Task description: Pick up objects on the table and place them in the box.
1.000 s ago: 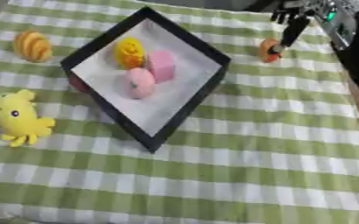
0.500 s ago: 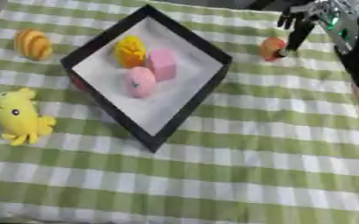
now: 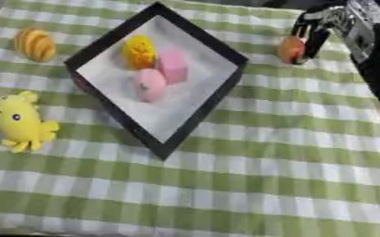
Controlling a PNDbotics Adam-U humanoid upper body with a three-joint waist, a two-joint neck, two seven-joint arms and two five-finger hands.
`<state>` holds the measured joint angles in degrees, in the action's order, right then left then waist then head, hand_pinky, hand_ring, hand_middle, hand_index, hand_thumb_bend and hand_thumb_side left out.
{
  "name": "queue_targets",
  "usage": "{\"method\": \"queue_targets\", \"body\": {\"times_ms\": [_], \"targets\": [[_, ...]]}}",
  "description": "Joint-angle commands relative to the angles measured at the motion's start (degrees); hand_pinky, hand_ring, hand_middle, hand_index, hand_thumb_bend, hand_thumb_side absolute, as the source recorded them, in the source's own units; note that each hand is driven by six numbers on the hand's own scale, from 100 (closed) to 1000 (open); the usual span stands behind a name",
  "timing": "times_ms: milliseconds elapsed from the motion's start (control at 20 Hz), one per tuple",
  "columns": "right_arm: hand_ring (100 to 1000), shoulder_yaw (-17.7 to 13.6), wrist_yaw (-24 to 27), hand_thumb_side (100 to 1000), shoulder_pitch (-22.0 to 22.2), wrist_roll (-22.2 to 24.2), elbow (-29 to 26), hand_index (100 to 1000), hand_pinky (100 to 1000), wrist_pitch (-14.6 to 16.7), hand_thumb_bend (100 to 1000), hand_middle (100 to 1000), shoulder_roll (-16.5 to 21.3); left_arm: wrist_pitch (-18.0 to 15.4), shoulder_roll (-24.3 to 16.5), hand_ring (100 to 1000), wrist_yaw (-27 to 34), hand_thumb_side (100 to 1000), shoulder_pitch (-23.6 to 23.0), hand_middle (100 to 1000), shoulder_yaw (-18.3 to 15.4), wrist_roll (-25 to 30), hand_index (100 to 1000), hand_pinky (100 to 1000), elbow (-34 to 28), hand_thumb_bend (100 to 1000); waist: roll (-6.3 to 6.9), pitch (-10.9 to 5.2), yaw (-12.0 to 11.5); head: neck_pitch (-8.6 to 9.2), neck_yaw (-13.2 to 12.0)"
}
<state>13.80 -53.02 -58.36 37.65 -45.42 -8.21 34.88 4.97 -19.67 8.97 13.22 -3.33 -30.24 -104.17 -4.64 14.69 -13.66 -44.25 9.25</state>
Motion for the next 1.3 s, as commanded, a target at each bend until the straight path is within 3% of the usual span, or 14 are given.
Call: {"method": "queue_targets", "body": {"times_ms": [50, 400, 500, 550, 950, 1300], "targets": [[787, -0.3, 0.4, 100, -0.7, -1.2, 0.1, 766, 843, -0.4, 349, 683, 1.0, 0.0, -0.9, 844, -0.1, 755, 0.8, 725, -0.3, 0.0, 846, 807, -1.2, 329, 0.59, 0.32, 0.0, 0.13, 0.1], [698, -0.2, -0.3, 100, -0.4, -4.6, -0.3, 618, 813, -2.2, 314, 504, 1.0, 0.0, -0.9, 845, -0.1, 755, 0.8, 721, -0.3, 0.1, 844, 807, -1.1, 324, 0.62, 0.19, 0.1, 0.13, -0.2], [696, -0.1, 0.0, 100, -0.7, -4.7, -0.6, 616, 813, -2.3, 250, 500, 1.2, 0.0, -0.9, 845, -0.2, 752, 0.7, 717, -0.4, 0.0, 842, 807, -1.1, 329, 0.65, 0.10, 0.2, 0.13, -0.3], [696, -0.1, 0.2, 100, -1.0, -4.4, -0.9, 617, 814, -2.2, 303, 501, 1.4, 0.0, -1.0, 845, -0.2, 754, 0.6, 717, -0.4, 0.0, 842, 807, -1.1, 324, 0.64, 0.04, 0.4, 0.13, -0.4], [700, -0.4, 1.5, 100, -4.0, -1.3, -5.3, 626, 817, -2.8, 295, 510, 4.0, 0.0, -1.4, 845, -0.4, 752, 0.1, 715, -0.6, -0.2, 841, 807, -1.0, 325, 0.60, -0.79, 1.6, 0.13, -1.2], [701, 1.1, 3.8, 100, -6.8, 2.0, -13.3, 636, 819, -2.5, 292, 519, 6.1, 0.0, -1.8, 845, -0.5, 751, -0.2, 715, -0.8, -0.3, 841, 807, -1.0, 325, 0.45, -1.35, 2.1, 0.13, -1.7]]}}
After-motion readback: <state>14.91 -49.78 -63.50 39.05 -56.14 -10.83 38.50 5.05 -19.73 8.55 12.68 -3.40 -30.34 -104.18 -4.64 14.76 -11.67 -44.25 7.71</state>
